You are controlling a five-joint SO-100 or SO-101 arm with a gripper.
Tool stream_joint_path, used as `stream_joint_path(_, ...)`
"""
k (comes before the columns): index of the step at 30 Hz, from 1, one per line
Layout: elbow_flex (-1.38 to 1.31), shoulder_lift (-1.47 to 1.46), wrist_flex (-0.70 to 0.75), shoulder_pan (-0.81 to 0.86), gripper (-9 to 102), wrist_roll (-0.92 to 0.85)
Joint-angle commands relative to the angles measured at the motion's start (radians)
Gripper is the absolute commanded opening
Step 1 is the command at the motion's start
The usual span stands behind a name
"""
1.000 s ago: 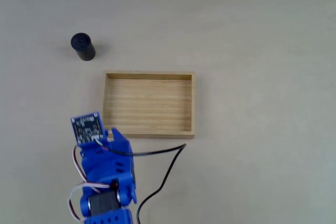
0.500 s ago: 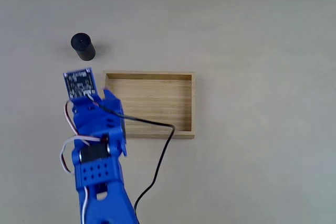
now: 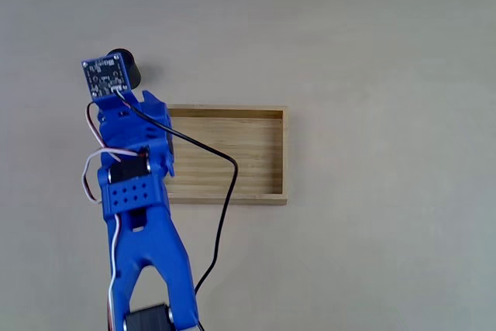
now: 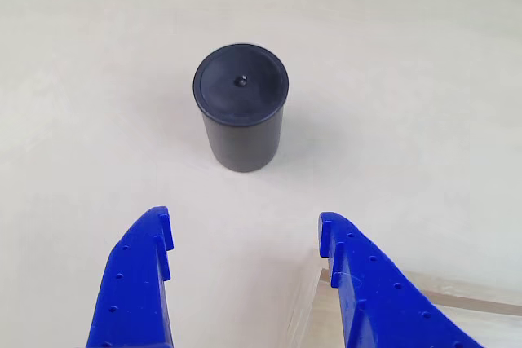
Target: Place the black cylinder in the wooden box then return to rest.
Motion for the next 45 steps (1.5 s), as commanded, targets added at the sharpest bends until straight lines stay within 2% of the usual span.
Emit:
stream_joint_path(1, -0.216, 0.035, -0.041, 0.012, 26, 0.008)
stream_joint_path(15, -0.430, 0.229, -0.048, 0.006, 33, 0.018)
stream_joint_path(45, -0.589, 0.390, -0.060, 0.023, 33, 0.040)
